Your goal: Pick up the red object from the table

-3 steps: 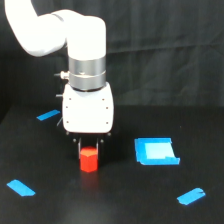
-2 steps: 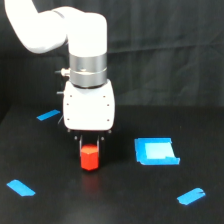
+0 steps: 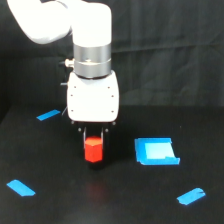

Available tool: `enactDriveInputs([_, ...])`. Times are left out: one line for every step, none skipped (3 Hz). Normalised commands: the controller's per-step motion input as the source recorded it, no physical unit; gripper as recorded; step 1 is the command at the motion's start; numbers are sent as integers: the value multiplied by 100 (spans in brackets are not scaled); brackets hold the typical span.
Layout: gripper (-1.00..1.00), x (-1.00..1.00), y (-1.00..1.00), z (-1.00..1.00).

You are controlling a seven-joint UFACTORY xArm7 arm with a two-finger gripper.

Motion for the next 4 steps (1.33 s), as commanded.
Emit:
enactDriveInputs([-98, 15, -10, 99])
enactDriveInputs([-98, 0, -7, 100])
enactDriveInputs([-94, 12, -2, 100])
enactDriveInputs([-96, 4, -9, 99])
